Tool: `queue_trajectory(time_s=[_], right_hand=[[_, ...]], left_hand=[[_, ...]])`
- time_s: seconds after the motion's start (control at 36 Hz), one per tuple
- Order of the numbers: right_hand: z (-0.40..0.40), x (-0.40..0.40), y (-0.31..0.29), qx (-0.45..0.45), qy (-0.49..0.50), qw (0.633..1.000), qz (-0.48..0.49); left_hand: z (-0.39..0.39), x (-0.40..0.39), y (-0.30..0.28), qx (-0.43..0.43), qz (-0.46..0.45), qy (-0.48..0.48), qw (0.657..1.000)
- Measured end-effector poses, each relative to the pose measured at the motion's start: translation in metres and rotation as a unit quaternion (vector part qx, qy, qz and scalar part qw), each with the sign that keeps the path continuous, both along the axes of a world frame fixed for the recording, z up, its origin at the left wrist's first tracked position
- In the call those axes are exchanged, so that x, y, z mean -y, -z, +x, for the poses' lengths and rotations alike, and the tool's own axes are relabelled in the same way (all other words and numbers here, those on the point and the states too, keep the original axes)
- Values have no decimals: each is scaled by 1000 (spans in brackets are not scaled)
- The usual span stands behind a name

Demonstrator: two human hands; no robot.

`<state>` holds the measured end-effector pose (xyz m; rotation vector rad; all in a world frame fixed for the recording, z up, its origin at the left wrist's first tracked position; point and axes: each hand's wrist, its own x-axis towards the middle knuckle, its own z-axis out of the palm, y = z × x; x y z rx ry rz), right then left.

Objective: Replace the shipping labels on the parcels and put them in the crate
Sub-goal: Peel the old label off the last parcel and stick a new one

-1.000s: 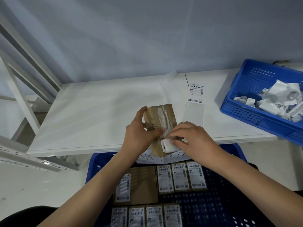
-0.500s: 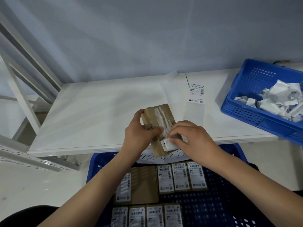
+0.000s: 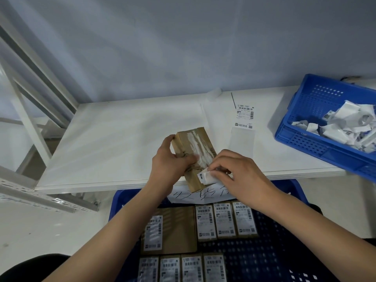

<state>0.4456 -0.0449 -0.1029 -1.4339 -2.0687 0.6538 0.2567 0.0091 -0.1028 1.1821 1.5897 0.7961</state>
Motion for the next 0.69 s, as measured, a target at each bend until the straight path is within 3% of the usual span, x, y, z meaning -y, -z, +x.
queue_trajectory(time_s=[0.69], right_hand=[[-3,7,-6,-9,-14,999,46]], left_hand=[[-11,-10,0,69,-34,-14,997]])
